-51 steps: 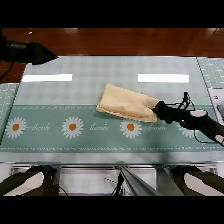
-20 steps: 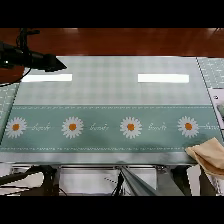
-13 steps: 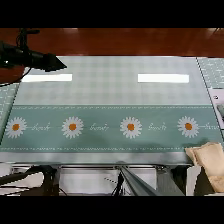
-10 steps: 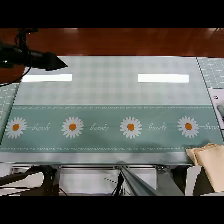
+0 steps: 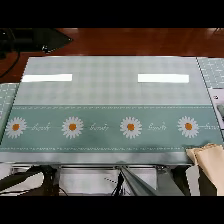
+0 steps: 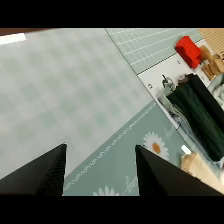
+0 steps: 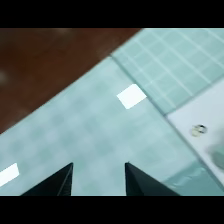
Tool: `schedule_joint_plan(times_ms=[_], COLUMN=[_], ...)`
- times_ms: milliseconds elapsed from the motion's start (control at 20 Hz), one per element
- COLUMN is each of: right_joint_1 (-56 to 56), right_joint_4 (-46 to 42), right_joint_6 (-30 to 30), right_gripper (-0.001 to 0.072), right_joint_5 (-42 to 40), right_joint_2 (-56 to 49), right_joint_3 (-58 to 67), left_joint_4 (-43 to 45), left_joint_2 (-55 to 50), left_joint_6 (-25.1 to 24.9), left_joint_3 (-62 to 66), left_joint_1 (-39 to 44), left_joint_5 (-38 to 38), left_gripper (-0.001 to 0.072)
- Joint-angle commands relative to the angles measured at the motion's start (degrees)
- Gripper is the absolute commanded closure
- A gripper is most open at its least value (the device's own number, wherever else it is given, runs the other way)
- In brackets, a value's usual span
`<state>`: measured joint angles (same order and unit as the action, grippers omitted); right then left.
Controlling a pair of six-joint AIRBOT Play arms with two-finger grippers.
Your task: Fold the shirts.
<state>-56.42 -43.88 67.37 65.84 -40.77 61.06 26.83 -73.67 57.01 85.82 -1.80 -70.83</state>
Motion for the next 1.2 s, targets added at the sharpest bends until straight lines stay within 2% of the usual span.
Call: schedule_joint_plan(times_ms=[0,50,100,150,200,250,300,400,500,700,900,1150], right_joint_1=[20.46,26.84,32.61,37.31,41.22,44.52,46.97,50.71,52.59,52.61,52.61,52.61], right_joint_4=[-3.41,-10.84,-18.36,-24.81,-29.31,-31.95,-33.14,-33.99,-34.60,-37.40,-39.12,-38.49], right_joint_6=[-1.79,2.25,7.48,12.90,16.22,16.81,16.81,16.81,16.79,16.59,16.00,16.02], right_gripper=[0.0294,0.0291,0.0219,0.0129,0.0118,0.0118,0.0118,0.0117,0.0117,0.0117,0.0117,0.0118], right_joint_5=[-5.16,-5.09,-4.83,-4.37,-3.58,-2.51,-1.79,-1.31,-1.36,3.30,4.46,2.01], right_joint_2=[-5.16,-7.52,-10.14,-12.72,-15.34,-17.92,-19.96,-22.73,-23.34,-23.28,-23.28,-23.28], right_joint_3=[0.07,0.07,0.07,0.07,0.07,0.07,0.07,0.07,0.07,0.07,0.07,0.07], left_joint_4=[25.40,38.64,47.95,55.21,60.57,63.69,66.47,71.47,71.56,71.19,71.14,71.14], left_joint_2=[2.01,2.01,1.66,0.90,-0.20,-1.46,-2.93,-5.88,-7.30,-2.82,7.61,7.91], left_joint_6=[9.70,17.57,22.10,24.87,27.23,28.04,29.11,34.71,38.75,39.01,42.75,42.75], left_joint_3=[3.17,3.45,3.30,3.21,3.15,3.15,3.15,3.13,2.86,-2.62,-15.82,-16.65], left_joint_1=[6.08,9.27,11.89,14.40,16.96,19.02,20.94,23.26,23.74,24.74,24.20,23.50], left_joint_5=[4.48,4.48,3.45,1.51,-0.92,-3.34,-5.60,-6.93,-6.80,-5.49,6.62,9.92], left_gripper=[0.0220,0.0212,0.0140,0.0053,0.0039,0.0036,-0.0001,-0.0005,-0.0004,0.0000,0.0001,0.0000])
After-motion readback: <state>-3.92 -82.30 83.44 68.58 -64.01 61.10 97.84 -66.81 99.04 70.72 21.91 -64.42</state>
